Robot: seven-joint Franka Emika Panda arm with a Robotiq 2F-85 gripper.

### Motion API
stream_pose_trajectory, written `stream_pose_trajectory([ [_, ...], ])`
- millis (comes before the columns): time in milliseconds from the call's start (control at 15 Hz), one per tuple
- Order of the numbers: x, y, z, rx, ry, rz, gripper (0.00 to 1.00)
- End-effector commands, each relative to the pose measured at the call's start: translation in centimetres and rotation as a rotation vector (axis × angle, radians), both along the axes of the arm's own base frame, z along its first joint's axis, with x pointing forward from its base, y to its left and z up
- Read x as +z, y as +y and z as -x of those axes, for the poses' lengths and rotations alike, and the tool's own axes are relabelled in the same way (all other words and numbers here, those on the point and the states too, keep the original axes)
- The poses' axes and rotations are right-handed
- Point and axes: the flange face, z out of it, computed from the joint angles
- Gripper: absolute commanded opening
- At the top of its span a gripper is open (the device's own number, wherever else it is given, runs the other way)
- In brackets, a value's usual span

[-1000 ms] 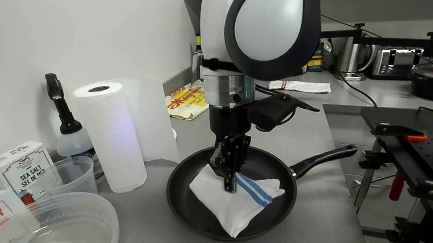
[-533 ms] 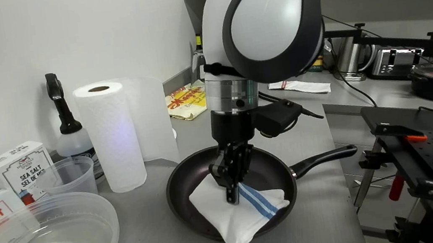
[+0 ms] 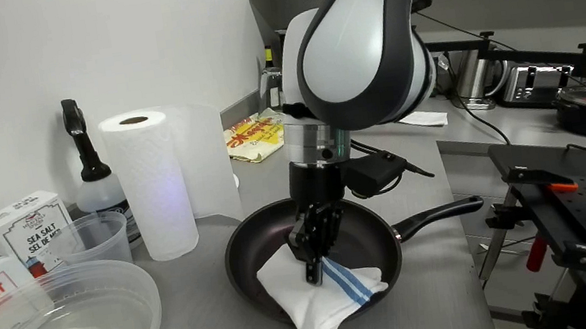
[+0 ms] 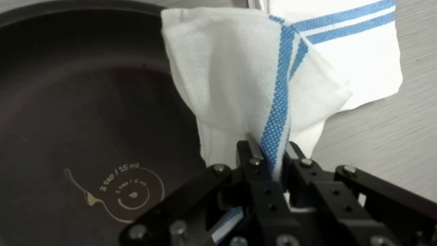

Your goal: Pick up the kitchen towel and wipe the pan

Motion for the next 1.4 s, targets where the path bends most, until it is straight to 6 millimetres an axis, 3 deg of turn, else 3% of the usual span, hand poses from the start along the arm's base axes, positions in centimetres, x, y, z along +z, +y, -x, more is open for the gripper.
stream_pose_trajectory([
  [0, -1.6, -0.8, -1.0, -0.011, -0.006, -0.040, 0.04],
  [733, -5.1, -0.6, -1.2, -0.038, 0.059, -0.129, 0.04],
  [1333, -5.9, -1.2, -1.2, -0.040, 0.080, -0.123, 0.04],
])
